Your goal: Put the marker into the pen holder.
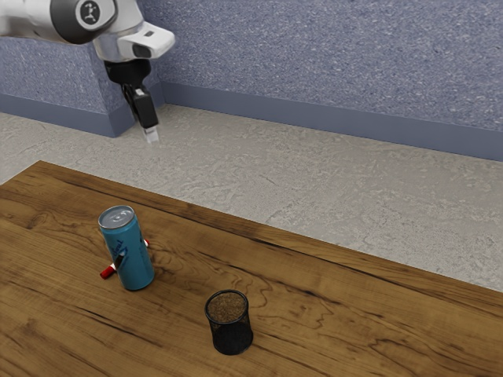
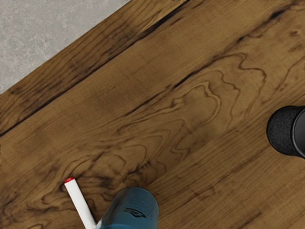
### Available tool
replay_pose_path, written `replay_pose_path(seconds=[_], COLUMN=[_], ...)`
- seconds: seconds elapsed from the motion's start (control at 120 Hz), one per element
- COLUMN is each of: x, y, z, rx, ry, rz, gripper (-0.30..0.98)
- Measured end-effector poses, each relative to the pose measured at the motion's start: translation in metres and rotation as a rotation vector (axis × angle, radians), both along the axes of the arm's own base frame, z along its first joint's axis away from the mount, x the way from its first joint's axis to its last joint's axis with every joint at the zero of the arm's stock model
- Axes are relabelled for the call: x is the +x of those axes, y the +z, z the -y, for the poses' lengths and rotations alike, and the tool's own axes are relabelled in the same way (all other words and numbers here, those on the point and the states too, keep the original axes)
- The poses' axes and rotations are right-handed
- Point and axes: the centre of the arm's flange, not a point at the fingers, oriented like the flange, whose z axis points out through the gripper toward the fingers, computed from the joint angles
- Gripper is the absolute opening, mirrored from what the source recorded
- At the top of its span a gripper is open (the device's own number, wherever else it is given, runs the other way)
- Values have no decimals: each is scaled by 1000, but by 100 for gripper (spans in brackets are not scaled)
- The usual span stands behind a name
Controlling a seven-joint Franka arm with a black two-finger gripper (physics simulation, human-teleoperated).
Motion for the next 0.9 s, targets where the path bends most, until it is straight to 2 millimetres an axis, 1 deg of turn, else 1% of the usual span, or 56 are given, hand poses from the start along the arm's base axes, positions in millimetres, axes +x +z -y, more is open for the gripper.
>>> replay_pose_path(seconds=[0.225, 0.367, 0.458, 0.475, 0.525, 0.567, 0.608, 0.7, 0.733, 0.825, 0.9], x=[2, 5, 11, 11, 11, 12, 13, 16, 14, 8, 8], y=[1, -15, -33, -41, -73, -89, -95, -98, -100, -120, -131], z=[-3, 0, 1, 1, 0, -1, -3, -7, -9, -14, -18], rx=[0, -30, -36, -37, -38, -31, -24, -16, -14, -6, -2], ry=[-60, -32, -7, -3, 15, 37, 59, 107, 126, 187, 235], rz=[15, -9, -29, -34, -56, -54, -39, -1, 4, -13, -20], gripper=[69, 69, 69, 69, 69, 69, 69, 68, 64, 45, 36])
